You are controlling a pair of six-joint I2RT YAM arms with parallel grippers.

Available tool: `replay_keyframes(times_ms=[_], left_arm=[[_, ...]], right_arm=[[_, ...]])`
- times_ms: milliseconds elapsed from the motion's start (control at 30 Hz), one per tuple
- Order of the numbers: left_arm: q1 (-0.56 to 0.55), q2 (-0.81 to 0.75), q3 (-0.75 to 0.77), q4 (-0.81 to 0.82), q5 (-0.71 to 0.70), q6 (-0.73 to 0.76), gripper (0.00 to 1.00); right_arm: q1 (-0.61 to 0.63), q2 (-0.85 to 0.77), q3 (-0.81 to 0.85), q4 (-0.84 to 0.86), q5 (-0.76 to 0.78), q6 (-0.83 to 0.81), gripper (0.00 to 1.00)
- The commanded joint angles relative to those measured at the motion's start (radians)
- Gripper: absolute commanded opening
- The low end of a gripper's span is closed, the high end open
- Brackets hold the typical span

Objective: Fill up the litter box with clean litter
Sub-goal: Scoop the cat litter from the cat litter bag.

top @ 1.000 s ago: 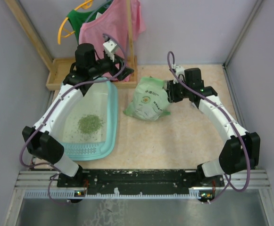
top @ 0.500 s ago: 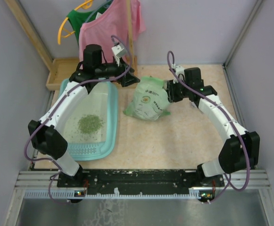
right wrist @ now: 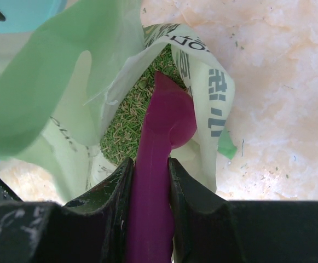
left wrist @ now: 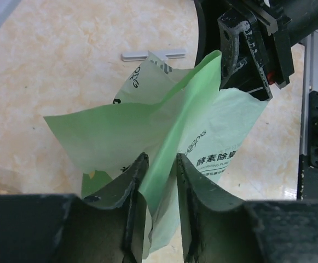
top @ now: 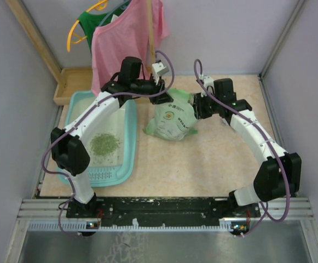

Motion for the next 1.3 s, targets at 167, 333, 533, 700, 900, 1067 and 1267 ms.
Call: replay_keyframes(times_ms=[167, 333, 533, 700, 900, 1067, 1267], left_arm=[[0.002, 0.011, 0.067, -0.024, 0.069, 0.014, 0.00], [-0.008, 0.020, 0.081, -0.010, 0.039, -0.001, 0.00], [-0.033, 0.038, 0.131, -0.020, -0.012, 0.004, 0.00], [-0.048, 0.036, 0.112, -0.015, -0.041, 0.010, 0.00], [-0.056, 0.009, 0.074, 0.035, -0.075, 0.001, 0.00], [-0.057, -0.014, 0.095, 0.057, -0.097, -0.006, 0.00], [-0.065, -0.009, 0.178, 0.052, -0.120, -0.010, 0.00]], right_arm=[[0.022, 0.034, 0.005, -0.106, -0.084, 0.013, 0.00], [0.026, 0.043, 0.028, -0.146, -0.025, -0.011, 0.00], [0.044, 0.098, 0.015, -0.180, -0.005, -0.043, 0.00], [0.068, 0.102, 0.020, -0.170, -0.160, -0.035, 0.00], [0.068, 0.112, 0.014, -0.136, -0.378, -0.010, 0.00], [0.066, 0.078, -0.007, -0.068, -0.512, 0.040, 0.00], [0.057, 0.051, -0.020, -0.054, -0.393, 0.049, 0.00]])
